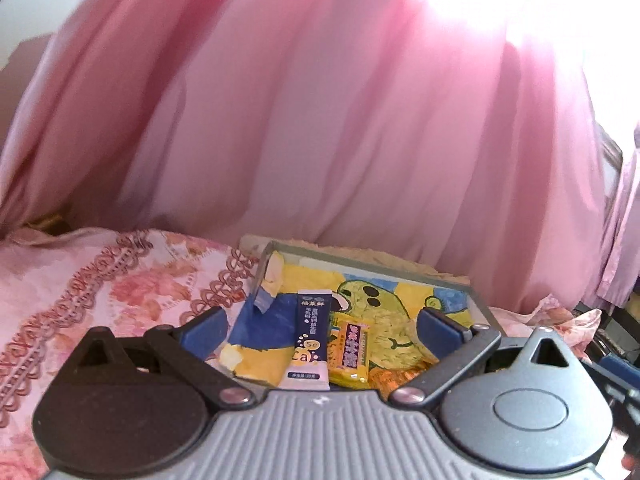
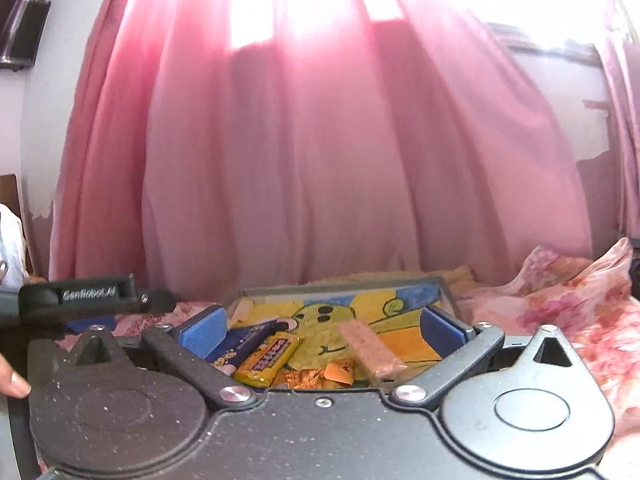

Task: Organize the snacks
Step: 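Withdraw both grippers from the tray back toward the snack pile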

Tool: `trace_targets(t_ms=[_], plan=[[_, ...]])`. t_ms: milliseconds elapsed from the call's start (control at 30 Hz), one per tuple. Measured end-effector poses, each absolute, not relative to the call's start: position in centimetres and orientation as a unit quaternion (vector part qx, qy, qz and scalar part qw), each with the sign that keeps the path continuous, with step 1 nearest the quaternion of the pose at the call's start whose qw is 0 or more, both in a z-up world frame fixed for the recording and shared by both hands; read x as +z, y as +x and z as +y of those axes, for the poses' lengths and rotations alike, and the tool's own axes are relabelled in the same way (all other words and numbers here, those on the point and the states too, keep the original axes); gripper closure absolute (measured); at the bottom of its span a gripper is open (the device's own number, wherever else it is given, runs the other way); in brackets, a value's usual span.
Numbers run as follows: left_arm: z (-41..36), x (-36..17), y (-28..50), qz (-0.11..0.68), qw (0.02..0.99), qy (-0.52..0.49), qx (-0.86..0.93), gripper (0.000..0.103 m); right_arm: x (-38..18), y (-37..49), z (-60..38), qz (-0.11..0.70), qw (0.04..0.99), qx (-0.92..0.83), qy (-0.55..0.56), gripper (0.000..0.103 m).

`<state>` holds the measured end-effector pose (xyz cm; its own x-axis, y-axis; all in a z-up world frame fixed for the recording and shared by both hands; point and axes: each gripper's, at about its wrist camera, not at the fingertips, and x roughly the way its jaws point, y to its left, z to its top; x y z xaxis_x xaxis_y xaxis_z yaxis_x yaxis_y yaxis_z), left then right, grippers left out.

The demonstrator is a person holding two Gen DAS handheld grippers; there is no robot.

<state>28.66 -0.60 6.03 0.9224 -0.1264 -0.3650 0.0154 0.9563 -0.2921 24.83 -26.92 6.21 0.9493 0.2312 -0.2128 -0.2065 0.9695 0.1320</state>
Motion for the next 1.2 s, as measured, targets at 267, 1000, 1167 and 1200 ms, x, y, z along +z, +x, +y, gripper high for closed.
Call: trace_targets(t_ms=[267, 1000, 1167, 1200], plan=[[-0.8, 6.5, 22.6, 0.168, 0.977, -0.121, -0.042, 0.000, 6.9, 19.2, -27.5, 0.099, 0.988, 0.107, 0.047, 0.001], [-1.3, 1.9, 11.7, 0.196, 0.975, -0.098, -0.018, 0.000, 4.3, 8.3, -27.3, 0.100, 0.988, 0.114, 0.012, 0.001], [-1.6, 0.5, 9.7, 0.206, 0.974, -0.095, -0.019, 0.000, 2.9, 6.2, -27.9, 0.119, 0.987, 0.102, 0.018, 0.001], [-1.6, 0.3, 9.5, 0.209, 0.973, -0.095, -0.020, 0.000, 2.5, 5.9, -28.0, 0.124, 0.987, 0.099, 0.017, 0.001]])
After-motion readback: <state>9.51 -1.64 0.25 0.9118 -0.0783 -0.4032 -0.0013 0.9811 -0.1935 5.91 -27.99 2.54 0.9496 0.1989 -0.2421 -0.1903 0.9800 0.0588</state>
